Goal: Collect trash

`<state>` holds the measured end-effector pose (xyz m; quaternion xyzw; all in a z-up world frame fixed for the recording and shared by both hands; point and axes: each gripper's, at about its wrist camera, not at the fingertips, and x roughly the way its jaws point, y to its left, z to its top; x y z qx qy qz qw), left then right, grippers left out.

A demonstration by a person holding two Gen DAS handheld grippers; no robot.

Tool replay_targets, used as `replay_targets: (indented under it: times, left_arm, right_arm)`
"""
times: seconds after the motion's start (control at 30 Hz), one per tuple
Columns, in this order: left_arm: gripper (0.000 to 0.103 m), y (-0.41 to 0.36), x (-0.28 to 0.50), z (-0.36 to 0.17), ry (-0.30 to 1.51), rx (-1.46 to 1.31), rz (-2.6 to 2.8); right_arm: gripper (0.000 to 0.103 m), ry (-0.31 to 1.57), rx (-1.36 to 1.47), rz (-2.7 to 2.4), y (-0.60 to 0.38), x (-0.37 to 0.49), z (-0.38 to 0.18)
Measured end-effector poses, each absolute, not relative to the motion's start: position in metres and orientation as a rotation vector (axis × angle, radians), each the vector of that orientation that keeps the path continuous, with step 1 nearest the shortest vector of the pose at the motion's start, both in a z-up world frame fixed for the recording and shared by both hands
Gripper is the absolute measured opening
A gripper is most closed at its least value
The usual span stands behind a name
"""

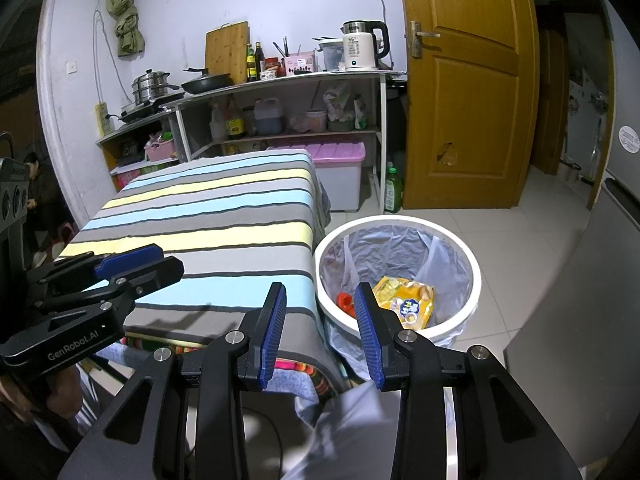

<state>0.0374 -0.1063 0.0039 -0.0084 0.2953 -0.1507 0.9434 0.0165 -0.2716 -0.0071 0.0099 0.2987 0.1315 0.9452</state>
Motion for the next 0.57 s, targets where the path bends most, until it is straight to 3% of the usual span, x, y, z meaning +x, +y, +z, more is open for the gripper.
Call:
replay_targets:
  times: [0.57]
  left_arm:
    - [0.032, -0.1083, 0.0389, 0.0047, 0.601, -0.009, -0.288]
  right_arm:
    - [0.037, 0.613, 0.017, 0.268, -0.2689, 0.0155, -0.0115]
